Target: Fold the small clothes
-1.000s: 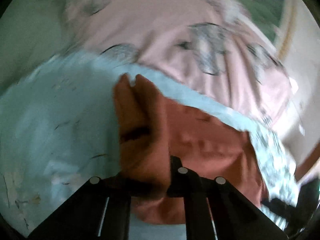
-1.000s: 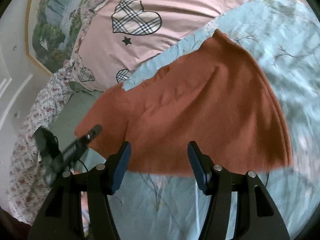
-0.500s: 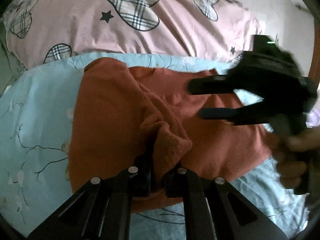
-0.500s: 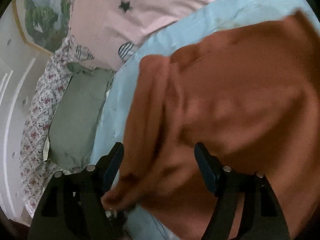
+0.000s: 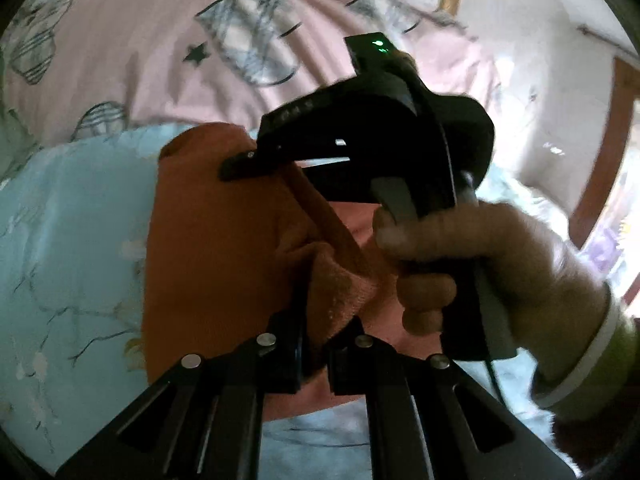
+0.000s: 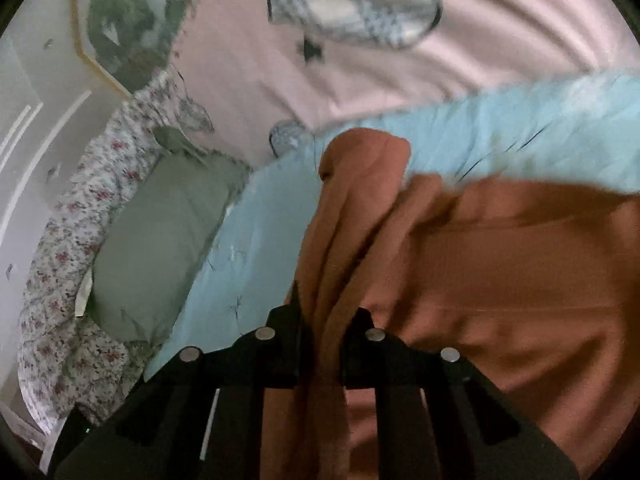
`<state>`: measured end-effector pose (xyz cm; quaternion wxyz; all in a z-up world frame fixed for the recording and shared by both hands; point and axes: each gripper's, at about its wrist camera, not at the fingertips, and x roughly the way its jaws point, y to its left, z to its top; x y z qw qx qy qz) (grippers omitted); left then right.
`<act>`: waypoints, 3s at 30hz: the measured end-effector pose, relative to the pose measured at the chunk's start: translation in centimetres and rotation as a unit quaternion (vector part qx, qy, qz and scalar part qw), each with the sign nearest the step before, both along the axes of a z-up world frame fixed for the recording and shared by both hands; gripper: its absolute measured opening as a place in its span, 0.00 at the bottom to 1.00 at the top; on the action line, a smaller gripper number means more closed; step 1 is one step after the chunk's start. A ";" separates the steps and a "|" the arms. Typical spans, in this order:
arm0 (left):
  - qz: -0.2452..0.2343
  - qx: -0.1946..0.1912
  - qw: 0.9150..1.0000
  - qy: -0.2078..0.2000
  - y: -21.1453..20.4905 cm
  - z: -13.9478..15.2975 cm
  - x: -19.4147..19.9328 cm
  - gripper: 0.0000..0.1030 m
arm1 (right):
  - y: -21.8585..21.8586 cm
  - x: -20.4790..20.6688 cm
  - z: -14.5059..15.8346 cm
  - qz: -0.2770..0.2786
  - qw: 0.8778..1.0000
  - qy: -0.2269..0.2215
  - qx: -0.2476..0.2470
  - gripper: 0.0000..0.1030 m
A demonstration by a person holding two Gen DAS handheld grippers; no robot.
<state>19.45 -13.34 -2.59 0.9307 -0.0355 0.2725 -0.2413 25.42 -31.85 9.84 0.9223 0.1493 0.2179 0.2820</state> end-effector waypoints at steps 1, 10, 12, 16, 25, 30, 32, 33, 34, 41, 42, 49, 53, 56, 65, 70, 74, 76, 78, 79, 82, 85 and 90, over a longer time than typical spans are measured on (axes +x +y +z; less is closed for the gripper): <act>-0.010 -0.005 1.000 -0.002 -0.6 0.5 -0.2 0.07 | -1.0 -0.6 0.3 -0.009 1.000 -0.004 -0.003 0.14; -0.116 -0.021 0.993 0.016 -10.6 1.0 -0.8 0.07 | -11.4 -2.0 -4.8 -0.100 0.994 0.047 0.005 0.14; -0.127 -0.012 0.991 0.035 -12.5 -0.1 -0.4 0.07 | -12.1 -1.7 -5.6 -0.107 0.993 0.053 0.002 0.14; -0.131 0.010 0.990 0.058 -14.7 -2.3 0.0 0.07 | -12.5 -2.1 -5.8 -0.107 0.993 0.043 0.004 0.14; -0.140 0.020 0.986 0.093 -15.3 -3.8 1.4 0.12 | -14.0 -3.3 -7.3 -0.159 0.986 0.048 0.023 0.38; -0.141 -0.007 0.984 0.109 -12.3 -3.1 0.8 0.37 | -15.2 -6.7 -7.2 -0.192 0.981 0.019 0.037 0.86; -0.133 -0.021 0.985 0.109 -10.7 -2.5 0.2 0.48 | -15.4 -7.0 -7.7 -0.183 0.982 0.029 0.046 0.87; -0.122 -0.036 0.986 0.112 -9.3 -2.1 -0.1 0.51 | -15.4 -7.0 -8.1 -0.175 0.983 0.039 0.049 0.87; -0.108 -0.044 0.987 0.114 -8.2 -1.8 0.0 0.61 | -15.3 -6.9 -8.4 -0.169 0.983 0.044 0.049 0.87; 0.035 -0.054 0.990 0.129 0.0 -1.7 3.4 0.85 | -14.2 -5.6 -9.5 -0.145 0.987 0.064 0.039 0.87; 0.051 -0.058 0.986 0.147 1.2 -2.3 4.7 0.85 | -14.0 -5.3 -9.5 -0.139 0.987 0.067 0.040 0.87; 0.032 -0.099 0.971 0.216 2.9 -5.9 10.7 0.85 | -12.6 -2.7 -10.3 -0.118 0.988 0.098 0.026 0.47; -0.037 -0.103 0.968 0.224 0.6 -6.5 12.1 0.56 | -11.7 -3.4 -10.1 -0.113 0.988 0.095 0.045 0.30; -0.036 -0.091 0.974 0.206 0.3 -6.1 11.8 0.25 | -9.8 -5.3 -9.1 -0.084 0.992 0.074 0.054 0.27; -0.006 -0.100 0.985 0.144 7.4 0.3 1.9 0.22 | -0.4 -10.7 -10.4 0.025 0.999 0.032 0.026 0.26; 0.016 -0.088 0.986 0.139 11.2 0.2 -5.1 0.22 | 2.3 -9.9 -15.0 0.018 0.995 0.095 -0.021 0.28; 0.017 -0.069 0.981 0.178 12.9 -4.5 -6.5 0.25 | 2.1 -11.1 -14.5 -0.035 0.994 0.095 -0.043 0.44; 0.014 -0.086 0.976 0.198 14.1 -6.3 -6.5 0.32 | 1.6 -12.7 -13.1 -0.084 0.992 0.069 -0.063 0.57; 0.011 -0.114 0.972 0.206 15.2 -6.4 -6.0 0.40 | 1.1 -14.5 -11.7 -0.124 0.989 0.038 -0.071 0.60; 0.013 -0.117 0.972 0.203 15.7 -6.3 -5.7 0.42 | 1.0 -15.5 -11.2 -0.134 0.988 0.024 -0.070 0.60; 0.034 -0.112 0.975 0.188 16.9 -5.7 -3.8 0.52 | 1.8 -16.6 -10.4 -0.089 0.996 0.003 -0.031 0.60; 0.041 -0.124 0.974 0.187 17.8 -5.5 -1.0 0.51 | 4.3 -16.0 -11.7 -0.022 0.999 0.024 -0.012 0.47; 0.055 -0.138 0.967 0.207 17.7 -5.8 5.2 0.36 | 6.5 -14.3 -15.1 -0.013 0.996 0.059 -0.060 0.31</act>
